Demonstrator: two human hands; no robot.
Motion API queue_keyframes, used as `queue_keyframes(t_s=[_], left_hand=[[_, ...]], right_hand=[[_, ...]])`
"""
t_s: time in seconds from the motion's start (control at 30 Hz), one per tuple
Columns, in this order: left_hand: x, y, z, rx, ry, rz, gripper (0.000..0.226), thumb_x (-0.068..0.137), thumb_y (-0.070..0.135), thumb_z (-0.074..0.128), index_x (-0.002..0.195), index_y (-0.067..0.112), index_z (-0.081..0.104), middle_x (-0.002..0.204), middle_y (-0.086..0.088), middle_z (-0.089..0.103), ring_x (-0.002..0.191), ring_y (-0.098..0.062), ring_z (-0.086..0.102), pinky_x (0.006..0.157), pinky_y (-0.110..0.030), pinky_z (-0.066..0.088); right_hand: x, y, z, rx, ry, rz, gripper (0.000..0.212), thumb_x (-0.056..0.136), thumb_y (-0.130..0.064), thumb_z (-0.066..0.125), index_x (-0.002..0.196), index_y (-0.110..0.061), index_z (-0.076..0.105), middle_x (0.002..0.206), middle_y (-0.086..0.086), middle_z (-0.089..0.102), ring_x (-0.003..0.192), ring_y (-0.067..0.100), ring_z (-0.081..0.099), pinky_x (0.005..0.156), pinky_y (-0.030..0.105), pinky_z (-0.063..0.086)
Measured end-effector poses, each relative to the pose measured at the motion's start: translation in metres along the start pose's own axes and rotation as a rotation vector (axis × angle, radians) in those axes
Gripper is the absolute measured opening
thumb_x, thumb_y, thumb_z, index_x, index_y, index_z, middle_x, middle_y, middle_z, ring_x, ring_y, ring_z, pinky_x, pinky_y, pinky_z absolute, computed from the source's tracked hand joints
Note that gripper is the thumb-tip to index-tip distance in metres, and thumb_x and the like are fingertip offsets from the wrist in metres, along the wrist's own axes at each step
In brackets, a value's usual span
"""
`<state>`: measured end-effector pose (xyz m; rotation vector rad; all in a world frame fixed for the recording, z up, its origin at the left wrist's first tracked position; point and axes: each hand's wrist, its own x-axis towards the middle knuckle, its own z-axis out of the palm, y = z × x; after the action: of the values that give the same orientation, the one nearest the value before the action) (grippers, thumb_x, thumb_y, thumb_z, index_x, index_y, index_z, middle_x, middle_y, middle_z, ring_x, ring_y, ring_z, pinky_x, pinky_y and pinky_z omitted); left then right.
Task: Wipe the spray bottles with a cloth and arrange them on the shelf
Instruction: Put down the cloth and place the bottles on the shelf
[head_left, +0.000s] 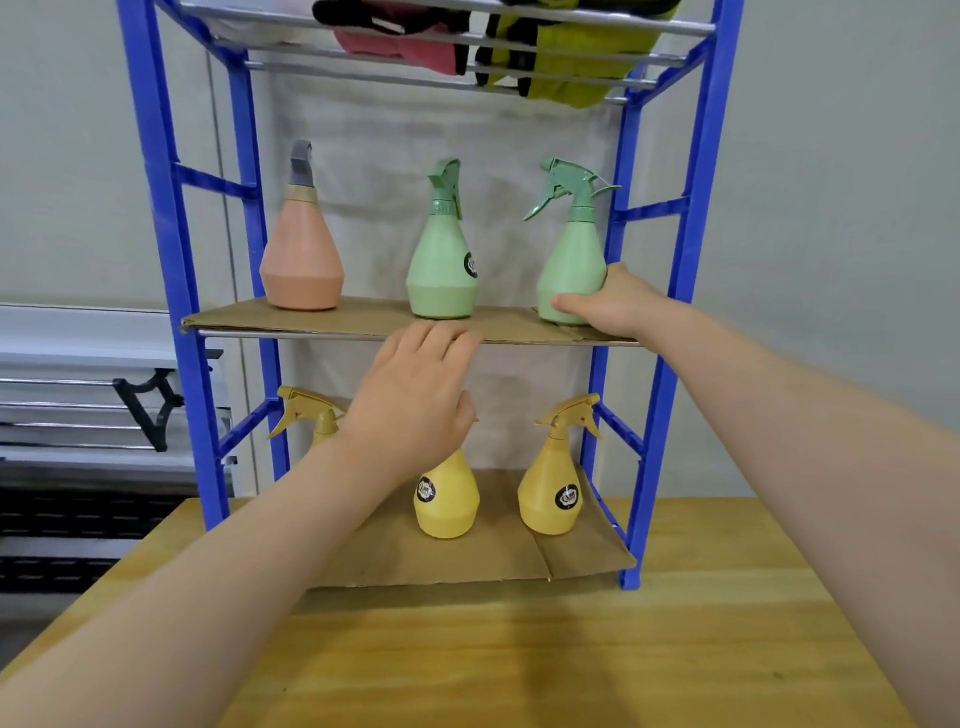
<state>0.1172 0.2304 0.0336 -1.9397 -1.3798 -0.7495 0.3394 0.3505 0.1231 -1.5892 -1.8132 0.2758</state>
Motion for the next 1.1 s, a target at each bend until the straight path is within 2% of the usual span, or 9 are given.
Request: queue_keyframes(t_s=[0.17, 0.27, 0.4, 0.5, 0.63, 0.73, 0.83, 0.97, 1.1], left_hand=[[-0.005, -0.004, 0.004, -0.005, 0.034, 0.044, 0.057, 0.079, 0.022, 0.050, 0.134, 0.009, 0.051, 0.130, -0.007, 0.056, 0.119, -0.030, 0.050, 0.104, -0.036, 0.031], [-0.014, -0.008, 0.008, -0.003, 0.034, 0.067, 0.063, 0.080, 0.020, 0.050, 0.142, 0.006, 0.045, 0.142, -0.009, 0.049, 0.130, -0.029, 0.044, 0.113, -0.034, 0.020], [-0.026, -0.014, 0.012, -0.017, 0.040, 0.067, 0.067, 0.081, 0.016, 0.057, 0.146, 0.008, 0.040, 0.153, -0.008, 0.038, 0.141, -0.025, 0.032, 0.117, -0.037, 0.021], [-0.035, -0.018, 0.010, -0.031, 0.028, 0.048, 0.067, 0.083, 0.016, 0.056, 0.147, 0.010, 0.038, 0.156, -0.007, 0.034, 0.143, -0.025, 0.030, 0.116, -0.037, 0.021], [-0.062, -0.028, 0.003, -0.114, 0.022, -0.009, 0.058, 0.084, 0.015, 0.055, 0.142, 0.013, 0.043, 0.153, -0.007, 0.037, 0.138, -0.025, 0.034, 0.112, -0.041, 0.029], [-0.098, -0.042, 0.008, -0.141, -0.060, -0.090, 0.059, 0.084, 0.012, 0.060, 0.141, 0.017, 0.042, 0.151, -0.004, 0.038, 0.135, -0.024, 0.037, 0.112, -0.042, 0.031], [-0.140, -0.058, 0.020, -0.134, -0.184, -0.175, 0.060, 0.084, 0.014, 0.062, 0.141, 0.016, 0.044, 0.149, -0.005, 0.040, 0.136, -0.026, 0.039, 0.112, -0.042, 0.031], [-0.194, -0.075, 0.031, -0.150, -0.346, -0.308, 0.062, 0.090, 0.019, 0.055, 0.148, 0.022, 0.033, 0.156, 0.001, 0.029, 0.143, -0.020, 0.027, 0.117, -0.036, 0.021], [-0.242, -0.084, 0.037, -0.194, -0.439, -0.393, 0.069, 0.089, 0.018, 0.054, 0.152, 0.025, 0.026, 0.158, 0.004, 0.025, 0.145, -0.017, 0.022, 0.118, -0.031, 0.018]], right_hand=[[0.014, 0.004, 0.003, 0.005, -0.027, 0.025, 0.099, 0.067, -0.064, 0.069, 0.143, -0.012, 0.034, 0.129, 0.009, 0.055, 0.116, 0.030, 0.054, 0.100, 0.047, 0.047], [0.018, 0.005, 0.005, 0.004, -0.019, 0.028, 0.093, 0.074, -0.060, 0.070, 0.144, -0.010, 0.035, 0.130, 0.010, 0.055, 0.117, 0.030, 0.054, 0.100, 0.045, 0.046], [0.011, 0.004, 0.008, -0.081, 0.024, 0.027, 0.079, 0.084, -0.055, 0.066, 0.137, -0.003, 0.041, 0.123, 0.012, 0.057, 0.106, 0.029, 0.055, 0.080, 0.036, 0.045], [-0.011, 0.001, 0.008, -0.127, 0.174, -0.010, 0.066, 0.089, -0.047, 0.062, 0.129, 0.000, 0.039, 0.116, 0.014, 0.057, 0.097, 0.029, 0.054, 0.066, 0.034, 0.040], [-0.053, 0.004, 0.012, -0.052, 0.361, -0.170, 0.057, 0.091, -0.033, 0.058, 0.138, -0.008, 0.039, 0.133, 0.013, 0.048, 0.119, 0.029, 0.048, 0.085, 0.038, 0.045], [-0.093, 0.008, 0.032, -0.048, 0.414, -0.319, 0.044, 0.093, -0.027, 0.055, 0.133, -0.011, 0.044, 0.132, 0.010, 0.046, 0.124, 0.027, 0.044, 0.098, 0.042, 0.043], [-0.129, 0.006, 0.051, -0.018, 0.419, -0.440, 0.040, 0.091, -0.019, 0.057, 0.128, -0.010, 0.047, 0.129, 0.008, 0.047, 0.123, 0.024, 0.043, 0.097, 0.028, 0.035], [-0.159, -0.001, 0.080, -0.037, 0.374, -0.545, 0.040, 0.086, -0.010, 0.059, 0.125, -0.006, 0.049, 0.129, 0.010, 0.048, 0.123, 0.026, 0.045, 0.104, 0.034, 0.038], [-0.181, -0.009, 0.120, -0.059, 0.246, -0.556, 0.040, 0.085, -0.009, 0.060, 0.124, -0.008, 0.052, 0.125, 0.009, 0.053, 0.117, 0.026, 0.048, 0.098, 0.033, 0.038]])
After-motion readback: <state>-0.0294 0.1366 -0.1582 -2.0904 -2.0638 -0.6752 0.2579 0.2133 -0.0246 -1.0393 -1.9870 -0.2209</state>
